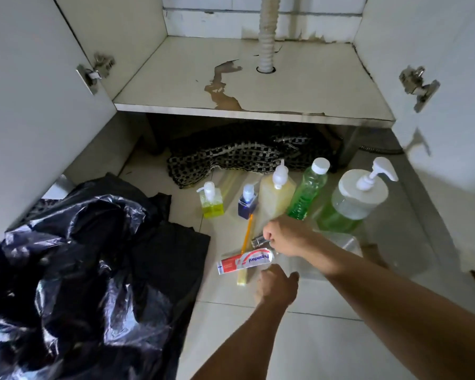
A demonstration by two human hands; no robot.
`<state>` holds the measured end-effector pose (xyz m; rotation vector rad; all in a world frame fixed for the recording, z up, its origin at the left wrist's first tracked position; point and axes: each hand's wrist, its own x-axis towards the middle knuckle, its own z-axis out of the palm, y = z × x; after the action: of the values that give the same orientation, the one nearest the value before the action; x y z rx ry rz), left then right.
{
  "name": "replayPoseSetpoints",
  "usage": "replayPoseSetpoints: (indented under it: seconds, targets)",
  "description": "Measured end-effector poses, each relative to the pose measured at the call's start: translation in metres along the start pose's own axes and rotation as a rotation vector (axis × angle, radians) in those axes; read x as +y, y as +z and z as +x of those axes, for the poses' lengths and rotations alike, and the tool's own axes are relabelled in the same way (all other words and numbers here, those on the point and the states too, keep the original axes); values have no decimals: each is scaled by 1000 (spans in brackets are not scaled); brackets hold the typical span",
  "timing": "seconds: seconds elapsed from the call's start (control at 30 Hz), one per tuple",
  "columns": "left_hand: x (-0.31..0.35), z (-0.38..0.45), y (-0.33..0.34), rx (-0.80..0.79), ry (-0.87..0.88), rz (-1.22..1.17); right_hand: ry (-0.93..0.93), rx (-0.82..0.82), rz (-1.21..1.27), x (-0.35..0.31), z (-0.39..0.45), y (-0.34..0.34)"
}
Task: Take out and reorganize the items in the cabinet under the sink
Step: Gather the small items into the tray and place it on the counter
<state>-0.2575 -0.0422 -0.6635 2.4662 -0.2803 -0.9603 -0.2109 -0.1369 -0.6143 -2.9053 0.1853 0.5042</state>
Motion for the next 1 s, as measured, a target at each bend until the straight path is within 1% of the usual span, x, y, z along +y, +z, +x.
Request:
replayPoseSetpoints:
  seconds: [0.07,0.1,0.2,0.27,0.37,0.53,0.7,0.77,0.9,0.93,1.0]
  targets:
    - [1,-4,2,41,4,-106,-32,-26,-72,-9,4,12]
    - [3,-5,2,36,-9,-145,-40,-40,-102,-13,6,17]
    - [-4,2,8,-10,-90,-276,-29,-69,-128,-20,12,29]
    - [-11,-1,6,-31,-135,-406,-8,-71,-127,-25,14,34]
    - [-19,-17,-6,-90,-140,-552,22,-73,-134,-27,14,36]
    - [-35,-29,-14,-181,-144,-533,78,-74,-164,-25,12,38]
    - [-46,-37,-27,-246,-141,-501,72,-148,-187,-35,12,30]
    - [-49,-37,-32,-261,-129,-494,79,-128,-164,-42,12,16]
    - [-54,-30,-38,-298,-127,-496,112,-32,-51,-46,1,-26]
    - [-54,-29,-40,-303,-131,-501,124,-30,-13,-44,-4,-37]
    - [-55,-27,-41,-304,-137,-504,160,-107,27,-32,-19,-59]
